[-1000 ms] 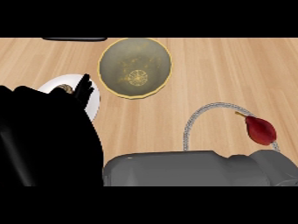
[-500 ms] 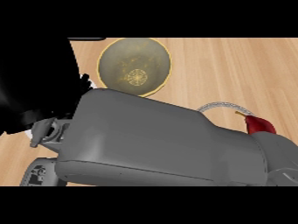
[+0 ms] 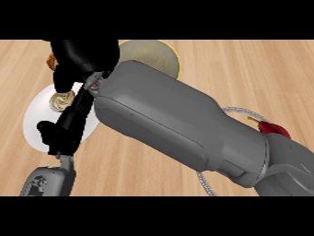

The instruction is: Pick the croissant from the placemat and place it in the bowl

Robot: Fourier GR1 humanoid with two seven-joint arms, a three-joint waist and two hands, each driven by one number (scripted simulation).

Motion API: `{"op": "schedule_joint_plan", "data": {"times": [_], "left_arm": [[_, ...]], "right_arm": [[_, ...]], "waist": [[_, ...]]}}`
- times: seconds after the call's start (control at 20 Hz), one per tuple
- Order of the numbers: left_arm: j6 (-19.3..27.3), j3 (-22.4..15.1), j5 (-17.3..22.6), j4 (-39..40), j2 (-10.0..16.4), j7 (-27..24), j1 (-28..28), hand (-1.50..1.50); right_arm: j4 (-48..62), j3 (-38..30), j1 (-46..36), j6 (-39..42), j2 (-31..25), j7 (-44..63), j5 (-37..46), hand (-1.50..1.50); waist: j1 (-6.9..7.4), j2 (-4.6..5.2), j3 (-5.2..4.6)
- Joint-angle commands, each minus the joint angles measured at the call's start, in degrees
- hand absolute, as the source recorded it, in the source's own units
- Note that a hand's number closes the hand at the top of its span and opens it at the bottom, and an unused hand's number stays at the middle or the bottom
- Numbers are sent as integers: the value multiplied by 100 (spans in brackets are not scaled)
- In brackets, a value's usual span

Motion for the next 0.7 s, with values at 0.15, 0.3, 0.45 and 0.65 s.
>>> {"op": "schedule_joint_plan", "data": {"times": [0.15,0.3,0.45,0.65], "left_arm": [[-182,235,166,203,134,-187,-172,0],[-159,167,171,-358,167,130,137,0],[33,-179,-106,-267,-124,165,78,0],[-28,-14,-57,-73,-25,-103,69,0]], "right_arm": [[1451,-265,191,-226,12,-1191,80,150],[1838,-280,500,-216,12,-1602,167,150],[2435,-533,554,-376,12,-2020,111,150],[2699,-983,609,518,-209,-2770,-404,150]], "waist": [[55,41,-1],[65,19,4],[91,43,4],[86,64,5]]}}
